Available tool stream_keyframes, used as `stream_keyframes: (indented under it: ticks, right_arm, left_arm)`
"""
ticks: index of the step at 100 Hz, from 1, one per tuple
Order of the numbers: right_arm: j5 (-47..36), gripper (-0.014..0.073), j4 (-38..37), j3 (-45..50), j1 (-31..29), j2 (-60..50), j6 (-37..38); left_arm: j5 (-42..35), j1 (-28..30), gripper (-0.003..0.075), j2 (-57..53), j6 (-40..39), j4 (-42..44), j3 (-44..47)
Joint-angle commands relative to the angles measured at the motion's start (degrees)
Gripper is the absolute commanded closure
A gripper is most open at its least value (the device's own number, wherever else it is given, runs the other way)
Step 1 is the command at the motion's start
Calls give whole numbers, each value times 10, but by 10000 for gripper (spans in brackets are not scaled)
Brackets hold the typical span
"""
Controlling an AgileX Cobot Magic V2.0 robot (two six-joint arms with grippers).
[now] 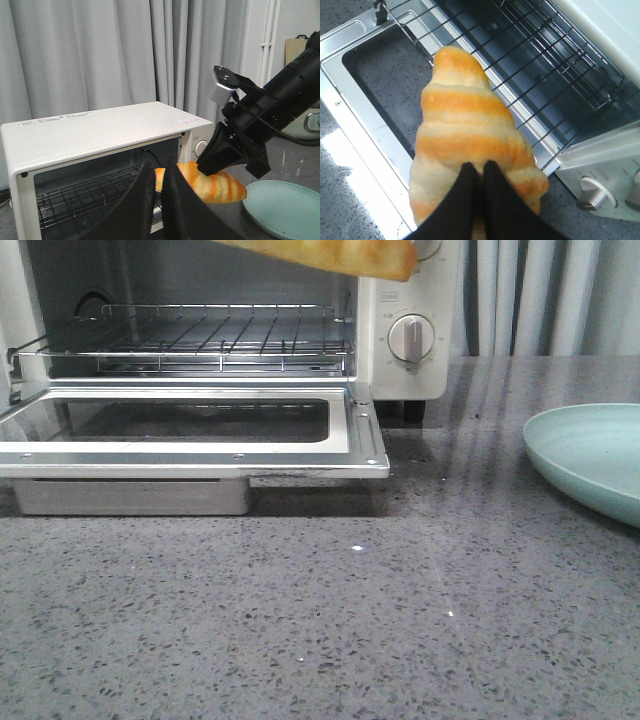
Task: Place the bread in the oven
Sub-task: 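Lift the bread roll with the right gripper and carry it into the oven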
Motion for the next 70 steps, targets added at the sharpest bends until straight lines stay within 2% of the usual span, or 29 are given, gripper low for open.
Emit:
stream_keyframes:
  ticks: [1,70]
  right_arm:
    - [-30,666,0,-30,1,-5,-8]
    - [-18,666,18,-122,1,84,-22]
  left_arm:
    - [-42,-5,740,3,-1,6,-19]
    - [-42,-5,740,3,-1,10,-19]
